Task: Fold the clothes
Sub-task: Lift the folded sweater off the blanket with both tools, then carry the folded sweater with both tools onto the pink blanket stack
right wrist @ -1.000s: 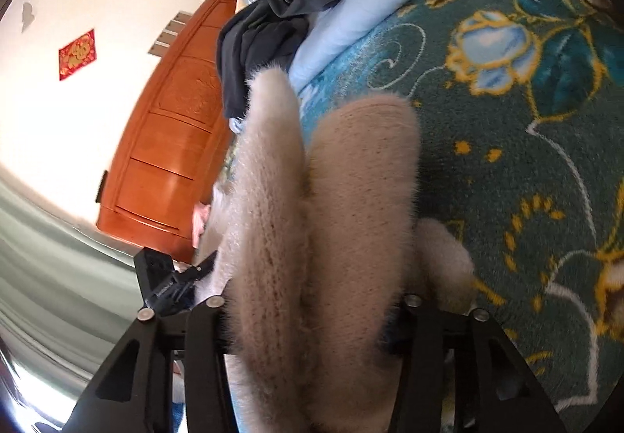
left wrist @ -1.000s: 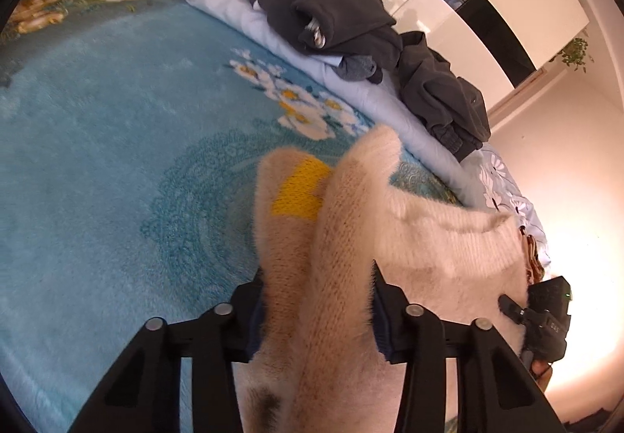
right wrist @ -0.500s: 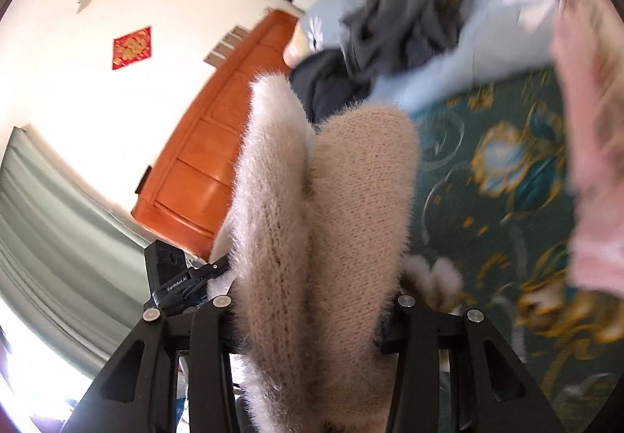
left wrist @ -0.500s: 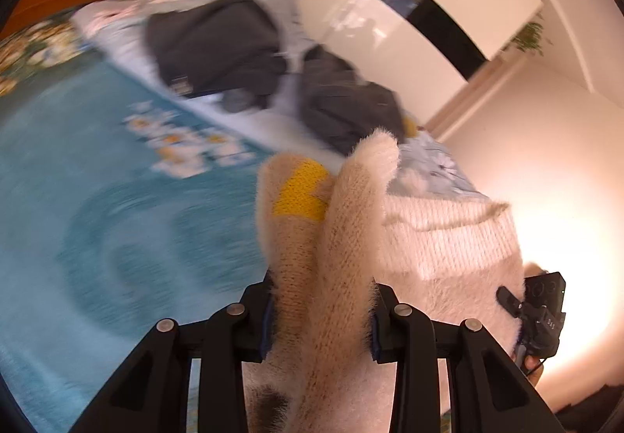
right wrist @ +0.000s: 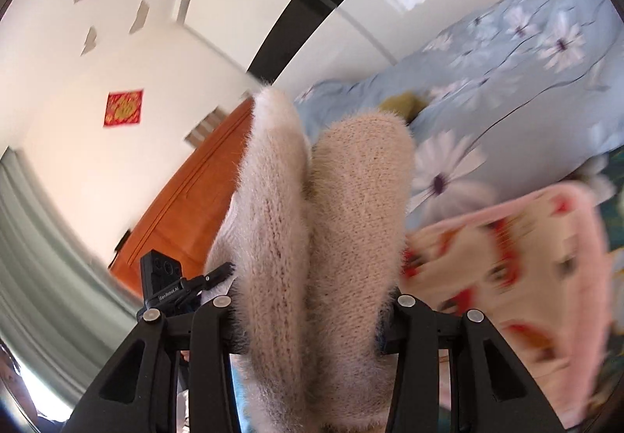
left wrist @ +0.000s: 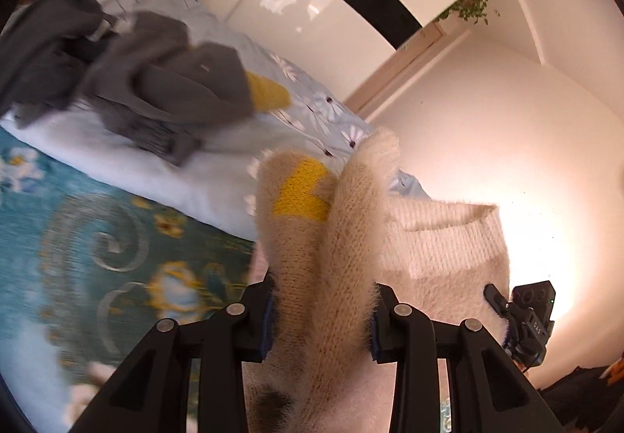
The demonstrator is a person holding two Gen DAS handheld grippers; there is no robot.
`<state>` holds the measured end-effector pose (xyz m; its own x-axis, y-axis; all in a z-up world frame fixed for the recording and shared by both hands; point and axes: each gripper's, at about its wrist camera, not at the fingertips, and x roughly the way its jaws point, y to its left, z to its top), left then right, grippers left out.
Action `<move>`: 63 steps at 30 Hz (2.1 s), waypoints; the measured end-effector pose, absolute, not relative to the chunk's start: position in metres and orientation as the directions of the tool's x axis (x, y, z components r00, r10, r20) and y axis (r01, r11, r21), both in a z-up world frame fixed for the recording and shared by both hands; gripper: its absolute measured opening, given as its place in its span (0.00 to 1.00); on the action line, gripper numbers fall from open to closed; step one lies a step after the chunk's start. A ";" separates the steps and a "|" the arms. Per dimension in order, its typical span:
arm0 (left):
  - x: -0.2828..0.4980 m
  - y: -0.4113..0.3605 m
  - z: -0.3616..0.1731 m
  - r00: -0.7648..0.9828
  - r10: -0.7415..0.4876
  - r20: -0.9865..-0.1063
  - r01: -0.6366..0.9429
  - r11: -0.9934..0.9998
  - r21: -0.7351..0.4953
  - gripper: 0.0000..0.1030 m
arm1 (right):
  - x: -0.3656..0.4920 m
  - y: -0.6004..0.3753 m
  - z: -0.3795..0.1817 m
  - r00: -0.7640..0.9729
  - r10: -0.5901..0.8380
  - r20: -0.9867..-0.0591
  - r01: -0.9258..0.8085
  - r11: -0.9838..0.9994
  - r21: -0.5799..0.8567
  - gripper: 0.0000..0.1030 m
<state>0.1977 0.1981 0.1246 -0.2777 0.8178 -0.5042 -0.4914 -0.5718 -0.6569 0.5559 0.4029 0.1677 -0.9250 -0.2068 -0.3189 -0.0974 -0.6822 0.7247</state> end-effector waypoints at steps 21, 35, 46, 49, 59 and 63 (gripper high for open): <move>0.210 0.255 0.052 -0.289 0.654 -0.699 -0.540 -0.714 -0.445 0.50 | 0.633 0.489 0.048 -0.938 -0.095 -0.332 -0.254 -0.462 0.850 0.44; 0.218 0.208 0.095 -0.369 0.674 -0.639 -0.525 -0.719 -0.455 0.59 | 0.641 0.485 0.051 -0.907 -0.077 -0.415 -0.347 -0.425 0.836 0.54; 0.278 0.239 0.124 -0.367 0.705 -0.606 -0.785 -0.585 -0.205 0.59 | 0.653 0.430 0.150 -0.747 0.306 -0.590 -0.610 -0.667 0.427 0.55; 0.273 0.261 0.111 -0.335 0.683 -0.649 -0.797 -0.572 -0.191 0.59 | 0.631 0.408 0.159 -0.757 0.298 -0.582 -0.563 -0.750 0.348 0.55; 0.239 0.284 0.068 -0.275 0.648 -0.710 -0.758 -0.601 -0.255 0.59 | 0.582 0.419 0.129 -0.692 0.259 -0.674 -0.567 -0.772 0.286 0.55; 0.230 0.285 0.060 -0.254 0.649 -0.717 -0.734 -0.612 -0.294 0.59 | 0.582 0.439 0.120 -0.713 0.212 -0.668 -0.578 -0.718 0.388 0.55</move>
